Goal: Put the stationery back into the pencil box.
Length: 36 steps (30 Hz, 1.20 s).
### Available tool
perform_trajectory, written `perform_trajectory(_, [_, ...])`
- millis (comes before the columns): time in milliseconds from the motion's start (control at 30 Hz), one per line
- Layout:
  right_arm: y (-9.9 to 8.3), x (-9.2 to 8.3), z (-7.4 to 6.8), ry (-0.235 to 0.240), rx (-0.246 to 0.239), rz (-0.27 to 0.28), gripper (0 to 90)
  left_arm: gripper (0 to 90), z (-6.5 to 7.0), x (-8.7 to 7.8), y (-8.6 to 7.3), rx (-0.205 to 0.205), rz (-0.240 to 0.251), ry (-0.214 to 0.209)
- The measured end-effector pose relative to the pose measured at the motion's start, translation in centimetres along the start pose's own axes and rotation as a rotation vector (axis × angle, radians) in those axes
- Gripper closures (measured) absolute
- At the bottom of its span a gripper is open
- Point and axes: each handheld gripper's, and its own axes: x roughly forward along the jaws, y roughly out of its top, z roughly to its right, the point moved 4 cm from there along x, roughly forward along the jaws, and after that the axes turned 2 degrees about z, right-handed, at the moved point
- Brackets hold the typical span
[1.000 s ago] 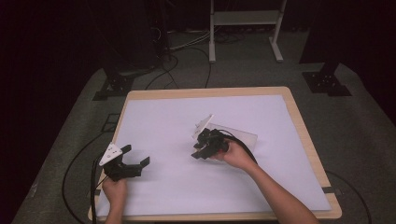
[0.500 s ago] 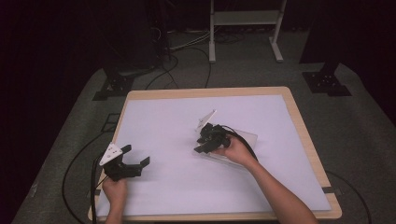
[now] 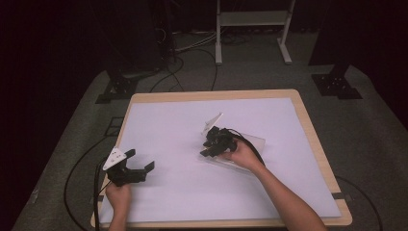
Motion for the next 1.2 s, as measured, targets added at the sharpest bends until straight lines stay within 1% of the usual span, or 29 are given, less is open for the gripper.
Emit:
perform_trajectory(33, [0.0, 0.0, 0.0, 0.001, 0.007, 0.001, 57.6, 0.0, 0.0, 0.0, 0.0, 0.001, 0.000, 0.000])
perform_trajectory(100, [-0.1, 0.1, 0.2, 0.002, 0.000, 0.000, 57.6, 0.0, 0.0, 0.0, 0.0, 0.001, 0.001, 0.000])
perform_trajectory(133, [-0.1, 0.2, 0.1, 0.005, 0.013, -0.001, 57.5, 0.0, 0.0, 0.0, 0.0, 0.001, 0.001, -0.001])
perform_trajectory(200, [-0.1, 0.2, 0.1, 0.006, 0.011, -0.003, 57.6, 0.0, 0.0, 0.0, 0.0, -0.001, 0.001, 0.000])
perform_trajectory(233, [-0.2, 0.3, 0.2, 0.010, 0.003, -0.006, 57.5, 0.0, 0.0, 0.0, 0.0, 0.000, 0.001, 0.000])
perform_trajectory(300, [-0.2, 0.4, 0.2, 0.012, 0.006, -0.009, 57.5, 0.0, 0.0, 0.0, 0.0, 0.002, 0.002, -0.002])
perform_trajectory(467, [-0.4, 0.6, 0.5, 0.015, 0.023, -0.009, 57.3, 0.0, 0.0, 0.0, 0.0, -0.001, 0.006, -0.003])
perform_trajectory(567, [-0.3, 0.7, 0.6, 0.015, 0.030, 0.000, 57.4, 0.0, 0.0, -0.1, 0.0, -0.002, 0.008, -0.005])
perform_trajectory(633, [-0.3, 0.8, 0.6, 0.014, 0.026, 0.001, 57.4, 0.0, 0.0, -0.1, 0.0, -0.002, 0.008, -0.004])
perform_trajectory(700, [-0.3, 1.0, 0.5, 0.017, 0.026, -0.005, 57.4, 0.0, 0.1, -0.2, 0.0, -0.002, 0.010, -0.004])
perform_trajectory(733, [-0.4, 1.2, 0.5, 0.023, 0.019, -0.014, 57.3, 0.0, 0.1, -0.2, 0.0, -0.002, 0.010, -0.004])
perform_trajectory(900, [-0.5, 1.3, 0.7, 0.026, 0.022, -0.017, 57.3, 0.0, 0.0, -0.3, 0.0, 0.003, 0.016, -0.011])
perform_trajectory(933, [-0.6, 1.3, 0.7, 0.030, 0.029, -0.019, 57.3, 0.0, 0.1, -0.3, 0.0, 0.001, 0.019, -0.011])
perform_trajectory(1200, [-0.8, 1.5, 0.9, 0.027, 0.029, -0.030, 57.2, 0.0, 0.1, -0.1, 0.0, -0.003, 0.007, -0.004])
